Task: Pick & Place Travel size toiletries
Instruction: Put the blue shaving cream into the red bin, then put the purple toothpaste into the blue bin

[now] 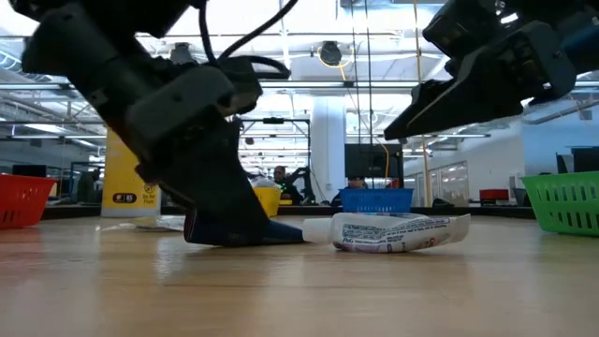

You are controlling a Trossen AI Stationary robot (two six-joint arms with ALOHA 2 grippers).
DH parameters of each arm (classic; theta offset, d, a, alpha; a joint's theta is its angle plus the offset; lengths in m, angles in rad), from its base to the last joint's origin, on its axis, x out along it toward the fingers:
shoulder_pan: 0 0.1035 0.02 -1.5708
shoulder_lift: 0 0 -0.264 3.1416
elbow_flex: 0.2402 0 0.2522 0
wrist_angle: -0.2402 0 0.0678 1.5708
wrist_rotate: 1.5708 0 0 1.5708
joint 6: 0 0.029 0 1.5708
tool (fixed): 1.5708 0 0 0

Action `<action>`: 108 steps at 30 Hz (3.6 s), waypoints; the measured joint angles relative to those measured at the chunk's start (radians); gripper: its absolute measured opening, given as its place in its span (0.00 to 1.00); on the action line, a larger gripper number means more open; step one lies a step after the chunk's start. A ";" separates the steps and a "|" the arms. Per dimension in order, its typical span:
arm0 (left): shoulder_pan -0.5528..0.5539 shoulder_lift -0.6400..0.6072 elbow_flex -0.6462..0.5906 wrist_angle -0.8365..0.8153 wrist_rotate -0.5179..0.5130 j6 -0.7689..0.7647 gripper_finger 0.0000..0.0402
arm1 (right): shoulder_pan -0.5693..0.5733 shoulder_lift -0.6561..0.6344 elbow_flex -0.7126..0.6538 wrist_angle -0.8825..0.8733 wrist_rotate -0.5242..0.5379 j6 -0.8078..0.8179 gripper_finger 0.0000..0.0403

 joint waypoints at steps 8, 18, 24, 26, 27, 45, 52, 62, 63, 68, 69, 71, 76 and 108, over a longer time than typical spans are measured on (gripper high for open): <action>0.047 -0.016 0.003 -0.053 0.074 -0.053 0.39 | 0.000 0.000 0.000 -0.002 0.000 0.000 0.78; 0.055 -0.155 -0.002 -0.256 0.103 -0.091 0.17 | 0.000 0.001 0.000 -0.005 -0.002 0.000 0.78; 0.005 -0.406 0.000 -0.642 0.102 -0.292 0.19 | 0.000 0.000 0.000 -0.007 -0.004 0.011 0.78; -0.024 -0.497 0.000 -0.820 0.127 -0.433 0.19 | 0.000 0.000 0.000 -0.007 -0.004 0.011 0.78; -0.042 -0.537 0.001 -0.902 0.149 -0.510 0.18 | 0.000 0.000 0.000 -0.008 -0.004 0.011 0.78; -0.199 -0.668 -0.171 -1.502 0.329 -1.248 0.21 | 0.000 0.001 0.000 -0.005 -0.005 0.011 0.78; -0.182 -0.683 -0.184 -1.514 0.325 -1.205 0.44 | 0.000 0.000 0.000 0.002 -0.005 0.012 0.78; -0.203 -0.788 -0.054 -1.460 0.010 -1.071 0.74 | 0.008 0.001 0.000 -0.049 -0.291 0.016 0.78; -0.208 -0.788 -0.039 -1.415 -0.074 -1.011 0.75 | 0.018 0.001 0.000 -0.042 -0.294 0.024 0.78; -0.222 -0.782 -0.048 -1.016 -0.436 -0.556 0.74 | 0.073 0.055 0.000 0.052 -0.232 0.047 0.78; -0.220 -0.774 -0.057 -0.932 -0.479 -0.455 0.73 | 0.081 0.079 0.000 0.097 -0.215 0.054 0.78; -0.208 -0.748 -0.074 -0.764 -0.533 -0.278 0.72 | 0.090 0.134 0.002 0.166 -0.207 0.071 0.78; -0.151 -0.664 -0.111 -0.431 -0.566 0.022 0.69 | 0.090 0.276 0.046 0.196 -0.126 0.115 0.78; 0.058 -0.220 -0.134 0.119 -0.421 0.177 0.67 | 0.017 0.448 0.192 0.065 -0.189 0.097 0.19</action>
